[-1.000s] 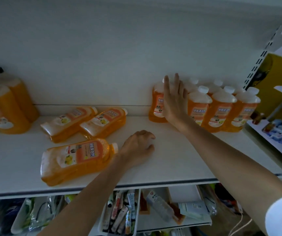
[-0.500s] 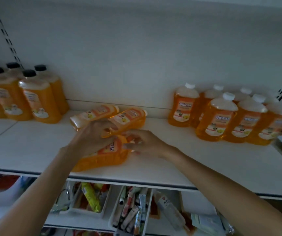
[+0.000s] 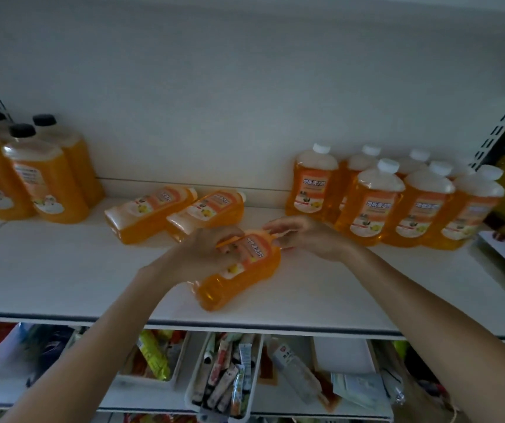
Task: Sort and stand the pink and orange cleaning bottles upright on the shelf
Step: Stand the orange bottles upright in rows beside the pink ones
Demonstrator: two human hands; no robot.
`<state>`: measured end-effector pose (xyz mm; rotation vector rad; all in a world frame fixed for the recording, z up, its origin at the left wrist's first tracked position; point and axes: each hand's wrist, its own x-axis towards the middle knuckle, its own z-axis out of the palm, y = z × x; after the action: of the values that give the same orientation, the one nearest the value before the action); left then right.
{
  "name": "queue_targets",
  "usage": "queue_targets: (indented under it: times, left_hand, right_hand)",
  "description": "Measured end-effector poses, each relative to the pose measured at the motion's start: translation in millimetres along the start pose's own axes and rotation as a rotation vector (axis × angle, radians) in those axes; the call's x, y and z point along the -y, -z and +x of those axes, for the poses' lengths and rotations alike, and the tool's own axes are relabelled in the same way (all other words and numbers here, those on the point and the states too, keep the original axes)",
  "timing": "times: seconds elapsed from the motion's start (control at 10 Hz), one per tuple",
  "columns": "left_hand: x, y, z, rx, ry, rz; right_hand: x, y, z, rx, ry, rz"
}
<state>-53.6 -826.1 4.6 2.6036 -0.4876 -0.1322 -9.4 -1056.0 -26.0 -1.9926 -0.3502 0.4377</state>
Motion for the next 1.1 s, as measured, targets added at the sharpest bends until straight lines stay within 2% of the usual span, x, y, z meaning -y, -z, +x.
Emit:
queue_targets:
  times: [0.1, 0.2, 0.3, 0.4, 0.5, 0.7, 0.9, 1.1]
  left_hand:
    - [-1.8, -21.0, 16.3, 0.058, 0.115, -0.092]
    - [-1.5, -33.5, 32.2, 0.06, 0.224, -0.153]
    - [-17.7, -45.7, 34.3, 0.037, 0.256, -0.189]
    - [-25.0, -59.5, 30.7, -0.037, 0.205, -0.376]
    - [-17.7, -65.1, 26.3, -0.065, 0.098, -0.676]
    - [-1.5, -66.5, 20.4, -0.012, -0.032, -0.983]
    - [5.2, -71.0, 22.8, -0.026, -0.143, -0.913]
    - [1.8, -73.3, 16.7, -0.12, -0.179, -0.801]
  right_hand:
    - [-9.2, 9.6, -8.7, -0.177, -0.049, 0.046]
    - [-15.6, 8.0, -14.9, -0.334, -0.128, -0.064]
    - [-10.3, 0.0, -16.6, -0.386, -0.174, -0.121]
    - [-5.7, -4.9, -17.3, -0.453, -0.172, -0.163]
    - [-4.4, -5.0, -21.9, -0.51, -0.108, -0.071]
    - [3.4, -0.6, -20.7, -0.484, -0.004, -0.006]
    - [22.1, 7.0, -26.4, -0.493, 0.139, -0.034]
    - [40.9, 3.4, -38.3, -0.479, 0.217, -0.109]
